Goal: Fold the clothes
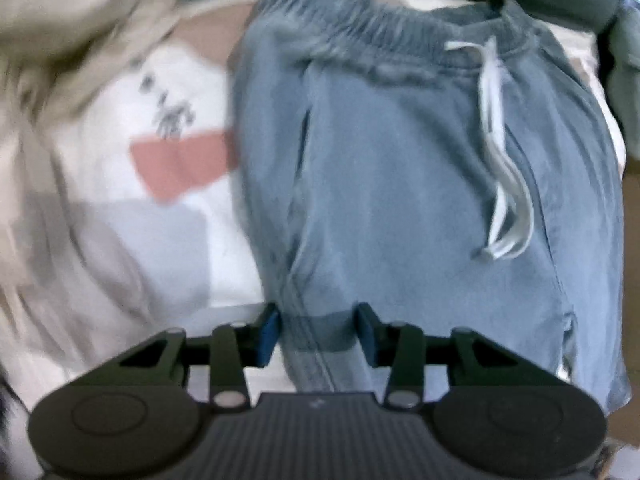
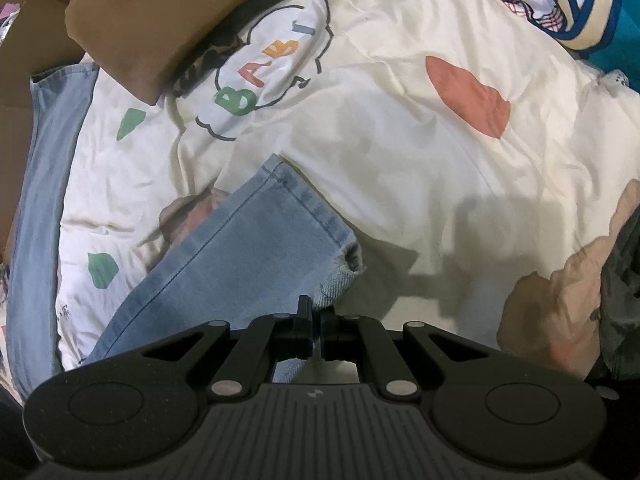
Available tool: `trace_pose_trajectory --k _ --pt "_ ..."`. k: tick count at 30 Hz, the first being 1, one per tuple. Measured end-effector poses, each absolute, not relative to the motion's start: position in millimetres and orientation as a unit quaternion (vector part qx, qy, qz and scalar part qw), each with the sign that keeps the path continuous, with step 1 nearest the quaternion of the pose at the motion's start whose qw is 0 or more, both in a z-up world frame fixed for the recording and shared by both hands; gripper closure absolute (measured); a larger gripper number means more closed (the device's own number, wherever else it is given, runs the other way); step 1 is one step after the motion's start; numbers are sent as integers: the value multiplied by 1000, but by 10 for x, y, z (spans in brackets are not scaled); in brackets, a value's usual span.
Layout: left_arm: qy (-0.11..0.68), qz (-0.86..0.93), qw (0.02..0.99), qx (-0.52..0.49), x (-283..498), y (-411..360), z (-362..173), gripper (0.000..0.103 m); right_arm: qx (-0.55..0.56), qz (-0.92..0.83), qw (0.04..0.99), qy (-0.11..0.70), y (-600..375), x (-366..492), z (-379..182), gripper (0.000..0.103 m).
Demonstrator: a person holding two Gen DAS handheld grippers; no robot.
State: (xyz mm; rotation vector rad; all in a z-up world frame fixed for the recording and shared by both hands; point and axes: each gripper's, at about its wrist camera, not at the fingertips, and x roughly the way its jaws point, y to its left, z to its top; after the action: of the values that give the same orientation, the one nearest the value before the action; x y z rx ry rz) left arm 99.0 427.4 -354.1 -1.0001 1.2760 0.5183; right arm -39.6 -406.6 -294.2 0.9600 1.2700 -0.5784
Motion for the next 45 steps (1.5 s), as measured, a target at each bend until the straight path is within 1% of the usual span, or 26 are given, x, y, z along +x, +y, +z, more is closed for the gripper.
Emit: trace_pose_trajectory --k 3,8,11,14,16,19,21,23,30,32,34,41,45 --pt "564 226 656 -447 939 4176 -3536 60 425 -250 666 560 -4078 -356 -2923 101" --pt "530 243 651 -486 971 4196 -3548 58 421 -244 668 563 -4089 -317 -2936 101" --pt "518 241 660 -488 1016 4188 -3444 60 418 -239 671 563 -4092 -285 -2898 101" --pt "505 228 670 -494 1040 4137 -3205 60 415 -235 676 562 -4097 -255 -2840 101" --pt "498 221 685 -483 1035 4185 -3171 60 415 -233 678 560 -4103 -242 -2827 101" --pt "485 221 694 -484 1079 4435 -3269 60 416 -231 680 557 -4114 -221 -2822 101" --pt "486 222 698 -476 1178 4400 -3286 64 417 -230 682 555 -4119 -206 -2837 101" --pt "496 226 697 -466 1186 4471 -3431 75 418 -228 684 553 -4119 -191 -2849 101" --pt "504 256 689 -453 808 4565 -3525 76 418 -224 685 553 -4122 -198 -2859 101" --pt "505 258 690 -449 801 4583 -3551 83 417 -223 686 553 -4121 -200 -2856 101" --pt "505 259 693 -445 811 4586 -3553 86 418 -222 687 551 -4113 -196 -2851 101" --pt "503 252 706 -431 833 4567 -3213 88 413 -207 708 535 -4072 -85 -2638 101" --pt "492 232 721 -429 1019 4538 -3020 88 414 -200 722 517 -4090 6 -2496 101"
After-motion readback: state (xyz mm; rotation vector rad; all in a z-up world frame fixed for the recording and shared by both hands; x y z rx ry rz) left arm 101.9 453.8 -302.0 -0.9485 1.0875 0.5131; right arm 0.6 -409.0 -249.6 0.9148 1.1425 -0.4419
